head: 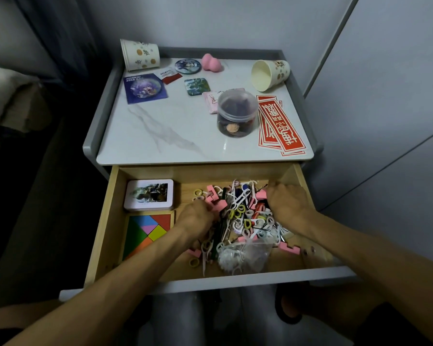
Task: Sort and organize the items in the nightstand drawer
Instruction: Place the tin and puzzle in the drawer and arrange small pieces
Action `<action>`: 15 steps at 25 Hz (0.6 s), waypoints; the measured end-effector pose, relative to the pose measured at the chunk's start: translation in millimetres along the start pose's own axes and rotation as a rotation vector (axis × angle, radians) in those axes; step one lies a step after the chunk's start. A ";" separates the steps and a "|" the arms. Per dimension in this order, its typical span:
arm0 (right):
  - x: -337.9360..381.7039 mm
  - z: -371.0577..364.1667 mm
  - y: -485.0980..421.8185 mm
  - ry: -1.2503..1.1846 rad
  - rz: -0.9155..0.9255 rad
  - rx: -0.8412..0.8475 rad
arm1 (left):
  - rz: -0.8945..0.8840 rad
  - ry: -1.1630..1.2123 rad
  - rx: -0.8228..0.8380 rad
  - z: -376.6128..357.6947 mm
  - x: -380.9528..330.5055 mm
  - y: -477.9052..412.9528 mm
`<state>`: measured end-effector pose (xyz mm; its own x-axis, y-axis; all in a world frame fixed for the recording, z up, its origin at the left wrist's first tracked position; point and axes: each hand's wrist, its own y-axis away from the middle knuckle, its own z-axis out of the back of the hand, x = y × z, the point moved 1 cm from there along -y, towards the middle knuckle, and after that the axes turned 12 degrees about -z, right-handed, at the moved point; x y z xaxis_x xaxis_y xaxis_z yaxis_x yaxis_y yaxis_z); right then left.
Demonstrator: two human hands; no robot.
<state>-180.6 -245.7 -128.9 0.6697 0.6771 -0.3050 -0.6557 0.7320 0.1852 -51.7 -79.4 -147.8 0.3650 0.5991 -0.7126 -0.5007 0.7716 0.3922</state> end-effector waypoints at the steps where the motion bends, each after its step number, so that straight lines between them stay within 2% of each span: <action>1: -1.7 4.9 3.9 -0.002 0.014 -0.046 | -0.033 -0.081 -0.025 3.9 -0.7 0.5; 3: -6.1 18.6 13.0 0.004 0.009 -0.108 | -0.123 -0.189 -0.085 13.5 -4.9 4.9; 6: -14.4 30.5 25.0 -0.115 0.005 -0.143 | -0.272 -0.031 -0.098 28.3 -16.7 13.8; 9: -15.5 40.4 35.9 -0.459 0.061 -0.123 | -0.369 0.079 -0.034 39.1 -25.1 23.7; 12: -1.5 62.9 47.3 -0.919 0.147 0.028 | -0.455 0.063 0.013 49.9 -28.3 33.8; 15: 14.5 85.9 56.7 -1.118 0.176 0.046 | -0.467 0.135 0.025 62.7 -27.1 45.5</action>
<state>-178.1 -187.9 -42.6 0.5206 0.4419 0.7305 -0.7734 0.6065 0.1843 -35.1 -47.1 -74.1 0.4401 0.1557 -0.8844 -0.2885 0.9572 0.0250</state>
